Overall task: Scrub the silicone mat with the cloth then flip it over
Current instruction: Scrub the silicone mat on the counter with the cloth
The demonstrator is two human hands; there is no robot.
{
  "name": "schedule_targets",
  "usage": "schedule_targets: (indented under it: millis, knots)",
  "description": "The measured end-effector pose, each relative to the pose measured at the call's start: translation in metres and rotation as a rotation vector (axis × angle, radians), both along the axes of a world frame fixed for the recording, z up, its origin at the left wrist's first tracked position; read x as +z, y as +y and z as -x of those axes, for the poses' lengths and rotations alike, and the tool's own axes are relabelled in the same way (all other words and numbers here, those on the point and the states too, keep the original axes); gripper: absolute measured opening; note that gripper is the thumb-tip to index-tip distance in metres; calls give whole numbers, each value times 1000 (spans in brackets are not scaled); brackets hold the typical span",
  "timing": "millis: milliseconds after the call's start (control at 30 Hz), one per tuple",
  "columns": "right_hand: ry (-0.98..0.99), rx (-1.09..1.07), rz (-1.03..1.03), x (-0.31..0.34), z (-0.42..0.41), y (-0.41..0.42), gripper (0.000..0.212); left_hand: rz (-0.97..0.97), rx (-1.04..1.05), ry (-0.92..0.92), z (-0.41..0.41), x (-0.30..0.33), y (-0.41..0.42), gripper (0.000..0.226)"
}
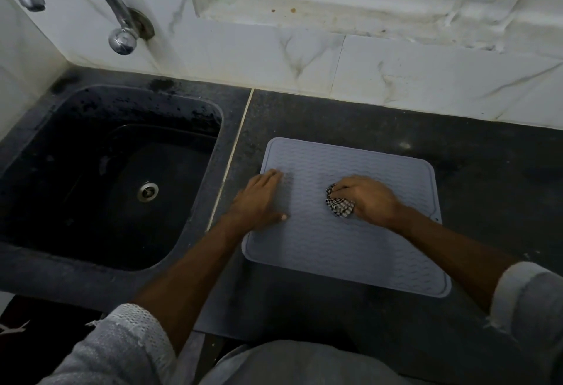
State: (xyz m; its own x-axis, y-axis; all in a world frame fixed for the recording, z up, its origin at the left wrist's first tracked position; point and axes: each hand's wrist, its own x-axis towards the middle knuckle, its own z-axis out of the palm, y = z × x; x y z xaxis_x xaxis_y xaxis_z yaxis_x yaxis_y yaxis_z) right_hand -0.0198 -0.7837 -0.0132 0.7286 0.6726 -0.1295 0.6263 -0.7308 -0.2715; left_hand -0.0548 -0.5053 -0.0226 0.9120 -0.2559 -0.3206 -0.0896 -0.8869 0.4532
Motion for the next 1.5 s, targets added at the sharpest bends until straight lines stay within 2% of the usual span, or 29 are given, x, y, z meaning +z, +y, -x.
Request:
schedule_targets:
  millis: [200, 333, 500, 600, 800, 900, 1167, 1333, 1500]
  knots:
    - [-75, 43, -41, 7, -7, 53, 41, -198, -129, 38, -9, -1, 26, 106]
    - [-54, 72, 61, -2, -8, 97, 42, -269, -156, -11, -11, 1, 26, 106]
    - [-81, 86, 4, -1, 1, 47, 40, -238, -159, -41, -8, 0, 31, 102]
    - [-50, 55, 60, 3, 1, 26, 40, -227, -153, -30, -7, 0, 31, 102]
    - [-54, 37, -7, 6, -10, 86, 42, -177, -136, -57, -8, -1, 32, 111]
    - [-57, 67, 54, -1, -9, 113, 43, -170, -112, -71, -8, 0, 31, 116]
    - [-56, 71, 74, 2, 1, 49, 40, -82, -106, -71, -5, 0, 35, 116]
    - [-60, 41, -1, 6, -15, 99, 48, -96, -109, -84, -4, 0, 35, 121]
    - [-45, 80, 57, -3, -18, 130, 43, -117, -91, -82, -1, 0, 36, 124]
